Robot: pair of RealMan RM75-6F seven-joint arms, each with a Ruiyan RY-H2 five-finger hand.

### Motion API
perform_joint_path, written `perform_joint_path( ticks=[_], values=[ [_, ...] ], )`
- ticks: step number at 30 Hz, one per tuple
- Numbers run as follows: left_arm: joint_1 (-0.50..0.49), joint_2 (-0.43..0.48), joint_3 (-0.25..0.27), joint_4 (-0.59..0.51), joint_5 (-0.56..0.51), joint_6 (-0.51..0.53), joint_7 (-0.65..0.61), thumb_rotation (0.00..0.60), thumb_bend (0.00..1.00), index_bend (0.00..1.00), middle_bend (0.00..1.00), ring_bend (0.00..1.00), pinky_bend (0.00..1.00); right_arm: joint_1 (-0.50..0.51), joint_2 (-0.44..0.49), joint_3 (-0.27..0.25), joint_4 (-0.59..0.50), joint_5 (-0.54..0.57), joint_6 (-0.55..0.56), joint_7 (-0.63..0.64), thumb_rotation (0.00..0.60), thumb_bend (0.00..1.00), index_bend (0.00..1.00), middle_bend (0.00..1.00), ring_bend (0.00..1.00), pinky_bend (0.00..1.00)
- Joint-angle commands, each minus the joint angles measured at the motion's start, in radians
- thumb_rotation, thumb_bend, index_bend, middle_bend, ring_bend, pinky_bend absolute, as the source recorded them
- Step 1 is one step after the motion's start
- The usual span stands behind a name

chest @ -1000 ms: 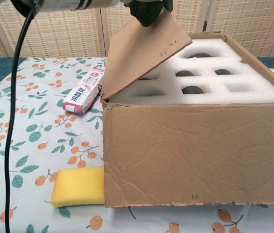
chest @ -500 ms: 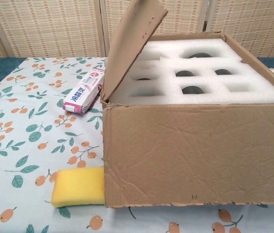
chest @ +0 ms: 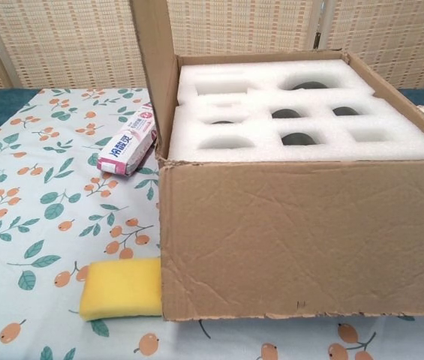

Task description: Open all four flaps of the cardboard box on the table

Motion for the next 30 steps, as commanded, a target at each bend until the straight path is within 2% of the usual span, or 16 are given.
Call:
perform_joint_path(
  ticks=[1,10,13,16,23,27,30],
  values=[
    [0.034,0.025,-0.004,-0.003,-0.028,0.013,-0.013,0.600,1.00,0.50,1.00,0.94,0.78,0.001,0.000,0.000,-0.001,-0.001,0.000,-0.004,0.478,0.35,0.32,0.00,0.00,0.00],
    [0.148,0.087,0.004,0.009,-0.053,0.037,-0.080,0.600,1.00,0.50,1.00,0.93,0.78,0.008,-0.003,-0.003,-0.005,0.000,-0.009,-0.021,0.478,0.35,0.32,0.00,0.00,0.00],
    [0.199,0.117,0.010,-0.016,-0.015,0.047,-0.139,0.600,1.00,0.47,1.00,0.89,0.77,0.010,-0.005,0.000,-0.005,0.009,-0.016,-0.038,0.481,0.35,0.32,0.00,0.00,0.00],
    [0.285,0.158,0.032,-0.068,0.094,0.056,-0.263,0.600,1.00,0.40,0.96,0.80,0.66,0.012,-0.008,0.004,-0.009,0.021,-0.027,-0.075,0.480,0.35,0.32,0.00,0.00,0.00],
    [0.517,0.192,0.171,-0.130,0.445,0.177,-0.477,0.600,1.00,0.20,0.65,0.52,0.41,0.014,-0.007,-0.012,-0.051,0.010,-0.044,-0.172,0.482,0.35,0.29,0.00,0.00,0.00],
    [0.661,0.210,0.253,-0.108,0.582,0.265,-0.579,0.600,0.91,0.12,0.44,0.32,0.25,0.018,-0.006,-0.028,-0.076,-0.004,-0.061,-0.225,0.484,0.35,0.26,0.00,0.00,0.00],
    [0.781,0.199,0.304,-0.050,0.662,0.340,-0.685,0.600,0.83,0.11,0.33,0.22,0.21,0.023,-0.017,-0.033,-0.097,-0.010,-0.069,-0.310,0.483,0.35,0.25,0.00,0.00,0.00]
  ],
)
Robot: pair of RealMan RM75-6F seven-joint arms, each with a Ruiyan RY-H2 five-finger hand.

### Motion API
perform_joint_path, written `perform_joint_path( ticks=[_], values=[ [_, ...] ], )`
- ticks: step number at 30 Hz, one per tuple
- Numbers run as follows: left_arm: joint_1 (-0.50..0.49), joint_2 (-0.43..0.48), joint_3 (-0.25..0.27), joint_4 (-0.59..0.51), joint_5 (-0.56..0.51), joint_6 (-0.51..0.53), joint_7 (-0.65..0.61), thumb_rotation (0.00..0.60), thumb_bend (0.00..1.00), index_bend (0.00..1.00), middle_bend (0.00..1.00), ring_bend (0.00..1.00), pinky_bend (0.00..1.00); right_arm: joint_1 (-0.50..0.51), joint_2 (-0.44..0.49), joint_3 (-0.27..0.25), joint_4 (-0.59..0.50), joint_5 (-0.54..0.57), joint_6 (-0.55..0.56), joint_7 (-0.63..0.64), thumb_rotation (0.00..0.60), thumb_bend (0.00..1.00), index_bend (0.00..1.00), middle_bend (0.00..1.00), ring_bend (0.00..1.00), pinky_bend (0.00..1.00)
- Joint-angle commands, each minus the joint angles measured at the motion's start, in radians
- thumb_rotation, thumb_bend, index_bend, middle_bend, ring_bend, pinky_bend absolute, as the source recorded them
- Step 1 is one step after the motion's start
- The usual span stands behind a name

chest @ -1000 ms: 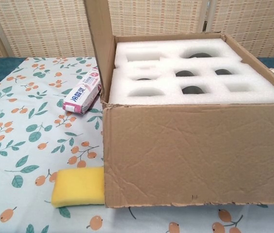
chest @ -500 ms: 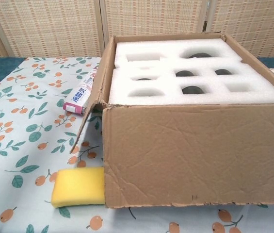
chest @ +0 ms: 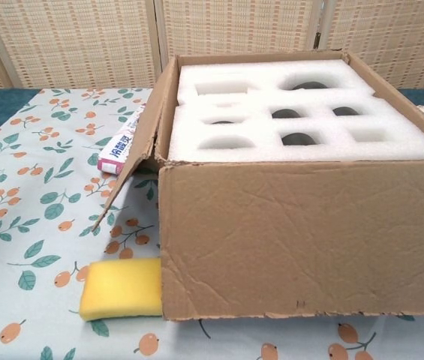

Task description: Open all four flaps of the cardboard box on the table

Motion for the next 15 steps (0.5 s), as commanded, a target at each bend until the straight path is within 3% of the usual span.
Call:
perform_joint_path(
  ticks=[1,6,11,15],
  values=[
    [0.184,0.002,0.102,0.066,0.126,0.126,-0.174,0.600,0.81,0.10,0.31,0.21,0.21,0.009,-0.014,-0.008,-0.028,-0.006,-0.021,-0.091,0.484,0.35,0.25,0.00,0.00,0.00],
    [0.313,-0.034,0.112,0.160,0.179,0.195,-0.320,0.600,0.72,0.08,0.19,0.12,0.16,0.041,-0.042,0.005,-0.050,0.047,-0.106,-0.197,0.483,0.35,0.23,0.00,0.00,0.00],
    [0.423,-0.124,0.088,0.323,0.213,0.270,-0.433,0.600,0.69,0.08,0.15,0.09,0.10,0.065,-0.072,0.022,-0.075,0.092,-0.156,-0.317,0.488,0.35,0.20,0.00,0.00,0.00],
    [0.469,-0.164,0.065,0.414,0.197,0.241,-0.560,0.600,0.68,0.08,0.12,0.06,0.06,0.071,-0.075,0.031,-0.109,0.133,-0.192,-0.376,0.490,0.35,0.16,0.00,0.00,0.00]
  ],
)
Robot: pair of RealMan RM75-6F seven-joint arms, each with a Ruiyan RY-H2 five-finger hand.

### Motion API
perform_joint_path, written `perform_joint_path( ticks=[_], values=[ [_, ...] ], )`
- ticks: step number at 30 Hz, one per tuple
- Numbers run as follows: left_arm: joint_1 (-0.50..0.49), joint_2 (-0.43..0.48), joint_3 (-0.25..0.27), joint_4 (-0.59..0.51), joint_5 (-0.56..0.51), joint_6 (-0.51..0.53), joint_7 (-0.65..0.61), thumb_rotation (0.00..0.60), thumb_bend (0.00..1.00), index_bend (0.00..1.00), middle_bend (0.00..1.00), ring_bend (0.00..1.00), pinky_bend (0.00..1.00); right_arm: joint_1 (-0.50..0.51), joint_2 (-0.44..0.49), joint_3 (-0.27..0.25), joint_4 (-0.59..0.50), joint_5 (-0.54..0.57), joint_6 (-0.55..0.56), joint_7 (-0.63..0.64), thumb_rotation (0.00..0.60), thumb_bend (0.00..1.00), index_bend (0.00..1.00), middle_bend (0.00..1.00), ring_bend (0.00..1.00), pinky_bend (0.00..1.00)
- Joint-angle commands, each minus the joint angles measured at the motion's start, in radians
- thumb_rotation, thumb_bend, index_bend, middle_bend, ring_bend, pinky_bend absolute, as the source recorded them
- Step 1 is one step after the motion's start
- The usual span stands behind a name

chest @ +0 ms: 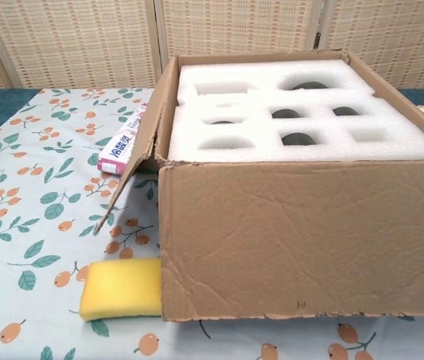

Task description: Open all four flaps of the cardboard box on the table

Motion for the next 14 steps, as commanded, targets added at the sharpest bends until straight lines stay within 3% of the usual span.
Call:
perform_joint_path(
  ticks=[1,5,14],
  values=[
    [0.061,-0.048,-0.025,0.091,-0.007,-0.019,-0.122,0.600,0.68,0.08,0.09,0.05,0.05,0.010,-0.002,0.008,-0.041,0.041,-0.043,-0.045,0.493,0.35,0.16,0.00,0.00,0.00],
    [0.079,-0.041,-0.066,0.090,-0.035,-0.043,-0.116,0.600,0.67,0.07,0.06,0.03,0.02,0.011,0.024,0.005,-0.085,0.073,-0.085,-0.076,0.501,0.35,0.15,0.00,0.00,0.00],
    [0.098,-0.040,-0.101,0.092,0.005,-0.085,-0.116,0.600,0.67,0.05,0.06,0.03,0.02,0.010,0.043,-0.005,-0.102,0.068,-0.106,-0.055,0.503,0.35,0.11,0.00,0.00,0.00]
  ],
)
